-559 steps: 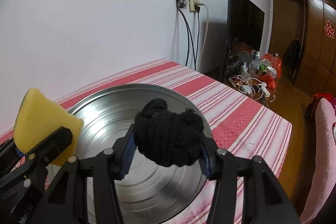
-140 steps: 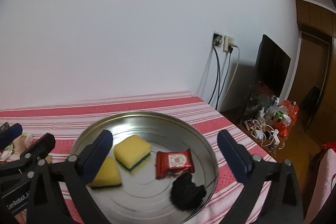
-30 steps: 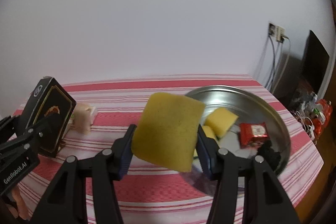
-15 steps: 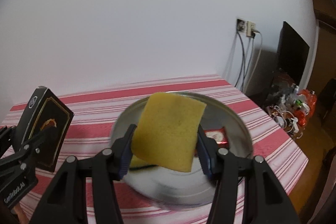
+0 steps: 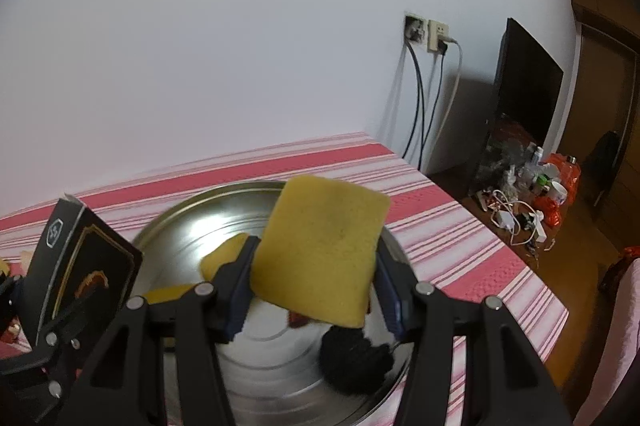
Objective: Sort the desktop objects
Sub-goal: 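Carry the black box with the left tool while the right tool carries the sponge over the tin, then open the left tool dropping the black box while the right tool releases the sponge into the tin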
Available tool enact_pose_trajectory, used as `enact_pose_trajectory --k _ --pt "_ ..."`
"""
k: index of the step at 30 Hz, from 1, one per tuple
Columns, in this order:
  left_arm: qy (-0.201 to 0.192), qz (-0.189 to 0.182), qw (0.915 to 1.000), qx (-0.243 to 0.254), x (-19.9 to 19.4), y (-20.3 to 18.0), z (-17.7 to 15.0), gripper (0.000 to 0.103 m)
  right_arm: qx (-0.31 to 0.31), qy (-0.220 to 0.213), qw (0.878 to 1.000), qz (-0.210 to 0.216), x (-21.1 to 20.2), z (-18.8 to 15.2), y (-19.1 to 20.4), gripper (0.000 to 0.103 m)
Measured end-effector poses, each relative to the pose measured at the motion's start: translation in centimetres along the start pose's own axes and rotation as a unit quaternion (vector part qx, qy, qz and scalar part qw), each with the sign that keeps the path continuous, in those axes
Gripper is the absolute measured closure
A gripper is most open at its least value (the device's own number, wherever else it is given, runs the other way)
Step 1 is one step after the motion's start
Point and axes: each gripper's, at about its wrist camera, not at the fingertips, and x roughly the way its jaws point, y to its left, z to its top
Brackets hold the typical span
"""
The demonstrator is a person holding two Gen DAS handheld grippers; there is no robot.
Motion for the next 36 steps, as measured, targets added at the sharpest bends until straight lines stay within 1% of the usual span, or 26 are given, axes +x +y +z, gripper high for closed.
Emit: enact_pose_trajectory --k 4,10,25,28,36 --pt "0.013 0.000 0.9999 0.007 0.8 -0.6 -0.4 0.051 -0.001 0.011 1.000 -0.010 1.5 0.5 -0.9 0.049" --pt "0.037 0.003 0.9993 0.006 2.8 -1.3 -0.4 0.051 0.000 0.031 0.999 -0.011 3.5 0.6 -1.7 0.049" --pt "0.047 0.000 0.9989 0.000 4.0 -1.8 0.0 0.051 -0.006 0.050 0.999 -0.002 5.6 1.4 -1.2 0.049" --pt "0.050 -0.002 0.9988 0.001 4.5 -2.1 0.2 0.051 -0.011 0.052 0.999 -0.007 6.0 1.6 -1.0 0.049" --pt "0.059 -0.007 0.9982 -0.002 5.1 -2.1 -0.2 0.051 -0.013 0.077 0.997 -0.005 7.5 1.2 -0.8 0.048"
